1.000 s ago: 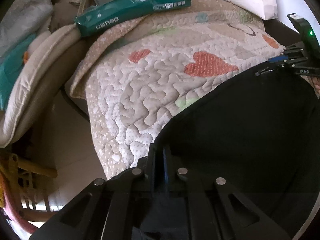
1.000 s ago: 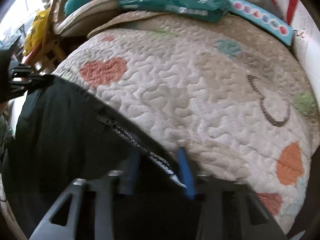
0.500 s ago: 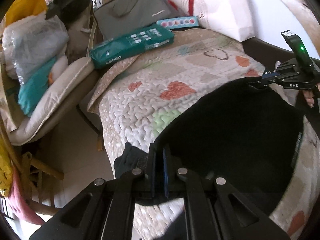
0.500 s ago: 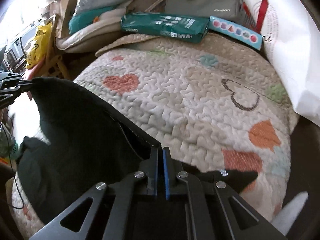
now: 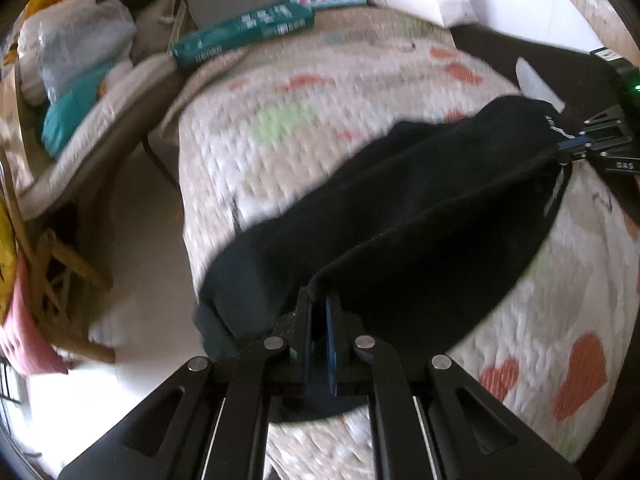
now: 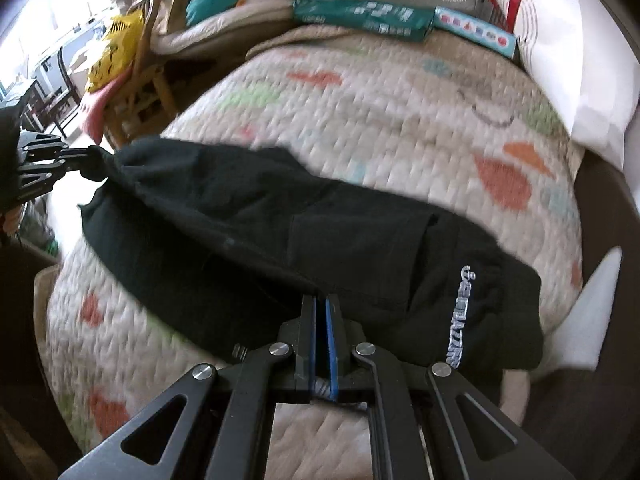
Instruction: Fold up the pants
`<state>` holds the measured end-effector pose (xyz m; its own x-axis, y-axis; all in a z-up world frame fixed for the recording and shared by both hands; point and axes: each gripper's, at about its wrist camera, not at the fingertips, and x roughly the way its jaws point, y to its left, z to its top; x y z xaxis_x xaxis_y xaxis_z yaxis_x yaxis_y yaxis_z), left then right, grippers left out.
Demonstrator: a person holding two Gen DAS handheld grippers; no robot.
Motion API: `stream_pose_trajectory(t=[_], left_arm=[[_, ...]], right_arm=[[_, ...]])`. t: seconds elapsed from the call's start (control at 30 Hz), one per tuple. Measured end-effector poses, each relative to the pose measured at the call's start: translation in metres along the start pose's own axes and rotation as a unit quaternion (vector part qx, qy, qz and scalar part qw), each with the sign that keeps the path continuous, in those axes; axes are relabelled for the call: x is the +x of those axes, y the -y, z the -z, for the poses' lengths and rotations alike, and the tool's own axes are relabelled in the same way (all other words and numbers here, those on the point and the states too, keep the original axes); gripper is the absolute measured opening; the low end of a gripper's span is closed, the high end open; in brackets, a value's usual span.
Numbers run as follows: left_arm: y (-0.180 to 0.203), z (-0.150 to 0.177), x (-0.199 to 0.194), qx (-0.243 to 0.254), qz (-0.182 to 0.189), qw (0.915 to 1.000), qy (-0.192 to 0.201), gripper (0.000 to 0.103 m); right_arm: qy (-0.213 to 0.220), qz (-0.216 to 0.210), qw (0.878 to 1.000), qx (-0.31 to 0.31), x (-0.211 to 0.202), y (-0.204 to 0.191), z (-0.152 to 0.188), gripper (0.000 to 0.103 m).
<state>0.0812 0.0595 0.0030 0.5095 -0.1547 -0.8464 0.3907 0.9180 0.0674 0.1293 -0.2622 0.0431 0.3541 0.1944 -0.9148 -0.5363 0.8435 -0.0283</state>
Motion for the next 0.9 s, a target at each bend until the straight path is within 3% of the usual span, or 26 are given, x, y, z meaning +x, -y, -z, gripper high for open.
stream_pose_trajectory(t=[0.17,0.33,0.37,0.4,0.43,0.5,0.63,0.73,0.9], left_arm=[[0.016,0.025,0.015,0.016,-0.017,0.9990,-0.039,0.007],[0.017,0.040,0.015,0.032,-0.019,0.9972,-0.065,0.016],[0.016,0.042,0.012,0.032,-0.021,0.9970,-0.068,0.022],[0.013,0.044,0.009,0.032,-0.020,0.9969,-0.068,0.027],[0.010,0.046,0.004,0.029,-0.018,0.9971,-0.068,0.028],[0.002,0.047,-0.011,0.023,-0.018,0.9977,-0.061,0.035],[-0.021,0.043,-0.041,-0.007,-0.014,0.9992,-0.036,0.041],[-0.044,0.032,-0.058,-0.063,-0.014,0.9979,-0.006,0.046],[-0.065,0.002,-0.044,-0.198,-0.018,0.9798,0.020,0.047]], right_arm=[[-0.028,-0.010,1.000,0.001,0.012,-0.015,0.035,0.004],[-0.033,-0.017,0.999,0.025,0.020,-0.014,0.046,0.010],[-0.033,-0.018,0.999,0.031,0.020,-0.012,0.045,0.016],[-0.036,-0.016,0.999,0.037,0.020,-0.009,0.046,0.030],[-0.038,-0.013,0.998,0.039,0.020,-0.009,0.045,0.052],[-0.039,0.003,0.998,0.040,0.016,-0.008,0.047,0.071],[-0.029,-0.004,0.998,0.051,-0.001,-0.003,0.046,0.071],[-0.015,-0.006,0.998,0.057,-0.015,0.000,0.043,0.071],[0.022,0.011,0.996,0.088,-0.035,0.012,0.025,0.071]])
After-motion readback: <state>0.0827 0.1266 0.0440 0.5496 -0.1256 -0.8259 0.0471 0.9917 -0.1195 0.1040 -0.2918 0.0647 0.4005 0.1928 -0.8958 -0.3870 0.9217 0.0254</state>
